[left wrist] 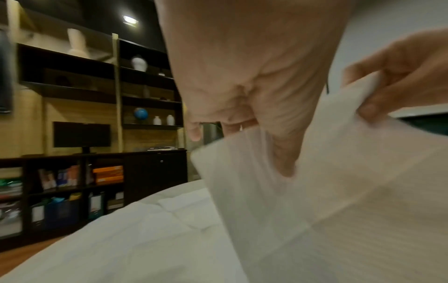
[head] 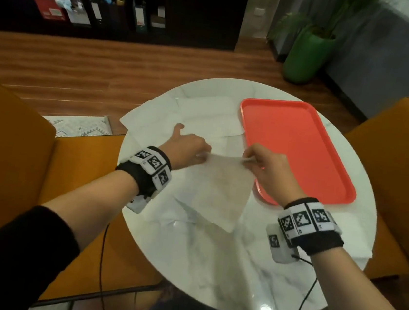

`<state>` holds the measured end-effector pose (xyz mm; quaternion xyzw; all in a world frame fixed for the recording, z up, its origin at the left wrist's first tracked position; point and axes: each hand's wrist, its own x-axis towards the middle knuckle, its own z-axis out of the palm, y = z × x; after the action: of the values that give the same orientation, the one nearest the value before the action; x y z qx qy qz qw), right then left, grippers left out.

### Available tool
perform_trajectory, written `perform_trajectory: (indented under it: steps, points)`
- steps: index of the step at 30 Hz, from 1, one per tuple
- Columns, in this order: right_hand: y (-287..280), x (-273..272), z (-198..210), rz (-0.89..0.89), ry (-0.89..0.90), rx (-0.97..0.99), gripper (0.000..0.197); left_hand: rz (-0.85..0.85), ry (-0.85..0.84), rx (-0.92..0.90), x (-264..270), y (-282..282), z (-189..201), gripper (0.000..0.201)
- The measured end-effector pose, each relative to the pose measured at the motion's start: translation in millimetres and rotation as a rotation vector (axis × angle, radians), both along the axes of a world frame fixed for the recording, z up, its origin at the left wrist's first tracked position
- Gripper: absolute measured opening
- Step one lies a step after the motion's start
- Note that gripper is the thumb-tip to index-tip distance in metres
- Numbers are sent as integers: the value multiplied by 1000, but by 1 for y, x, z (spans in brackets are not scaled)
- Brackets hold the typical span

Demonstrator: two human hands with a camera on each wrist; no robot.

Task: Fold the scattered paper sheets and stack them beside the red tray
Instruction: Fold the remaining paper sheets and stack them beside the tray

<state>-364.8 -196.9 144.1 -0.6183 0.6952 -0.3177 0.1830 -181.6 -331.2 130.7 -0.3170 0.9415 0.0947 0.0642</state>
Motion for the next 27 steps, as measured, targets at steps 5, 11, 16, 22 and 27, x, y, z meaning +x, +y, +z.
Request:
perform_trajectory:
  steps: [5, 11, 16, 22, 27]
  points:
    - [4, -10, 8, -73, -53, -183, 17, 126, 448, -87, 23, -13, 13, 15]
    - [44, 7, -16, -106, 7, -221, 27, 92, 620, -53, 57, 32, -11, 23]
    - [90, 20, -65, -105, -109, -32, 31, 111, 552, 17, 89, 78, -62, 26]
    - [114, 28, -107, -188, -241, 226, 27, 159, 385, 143, 107, 104, -105, 25]
    - [109, 27, -106, -243, -238, 255, 15, 291, 525, 294, 112, 104, -116, 17]
